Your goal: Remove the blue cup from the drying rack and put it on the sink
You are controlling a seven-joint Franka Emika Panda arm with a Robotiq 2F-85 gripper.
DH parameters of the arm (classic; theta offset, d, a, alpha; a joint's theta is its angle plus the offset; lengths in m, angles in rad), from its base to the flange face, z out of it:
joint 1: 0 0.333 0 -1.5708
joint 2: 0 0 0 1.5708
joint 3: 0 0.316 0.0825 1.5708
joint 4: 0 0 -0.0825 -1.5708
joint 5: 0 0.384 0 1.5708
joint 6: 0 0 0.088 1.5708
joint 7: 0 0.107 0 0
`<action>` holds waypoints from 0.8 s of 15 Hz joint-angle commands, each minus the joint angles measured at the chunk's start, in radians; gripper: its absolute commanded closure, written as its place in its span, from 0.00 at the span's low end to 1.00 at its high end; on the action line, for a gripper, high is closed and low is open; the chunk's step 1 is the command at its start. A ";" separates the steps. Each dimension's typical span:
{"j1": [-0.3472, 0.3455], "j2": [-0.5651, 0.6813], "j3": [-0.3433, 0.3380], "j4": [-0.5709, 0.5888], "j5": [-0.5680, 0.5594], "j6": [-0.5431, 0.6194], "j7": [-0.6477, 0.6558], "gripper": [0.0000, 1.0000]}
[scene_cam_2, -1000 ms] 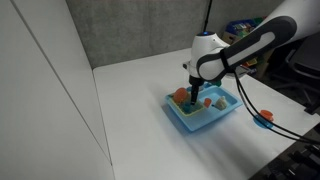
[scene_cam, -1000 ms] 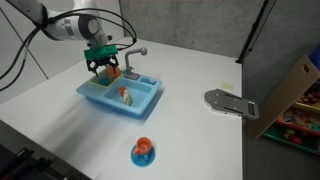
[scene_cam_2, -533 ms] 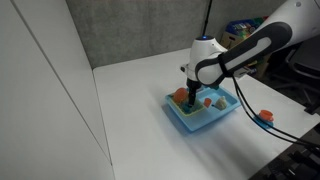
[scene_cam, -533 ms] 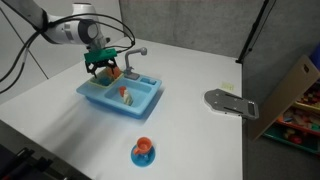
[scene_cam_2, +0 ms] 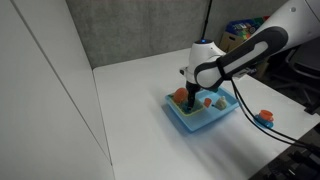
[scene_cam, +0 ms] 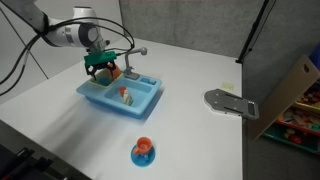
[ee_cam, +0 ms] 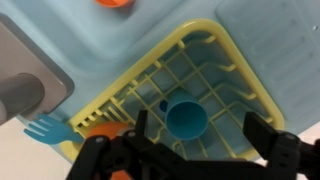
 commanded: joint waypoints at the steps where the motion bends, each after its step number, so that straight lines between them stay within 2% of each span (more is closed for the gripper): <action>1: -0.012 0.028 0.019 0.040 -0.006 -0.002 -0.024 0.24; 2: -0.011 0.032 0.020 0.044 -0.007 -0.002 -0.024 0.30; 4: -0.011 0.039 0.021 0.052 -0.007 -0.002 -0.024 0.33; 6: -0.010 0.045 0.021 0.059 -0.008 0.000 -0.022 0.27; 12: -0.009 0.061 0.018 0.081 -0.008 -0.002 -0.018 0.33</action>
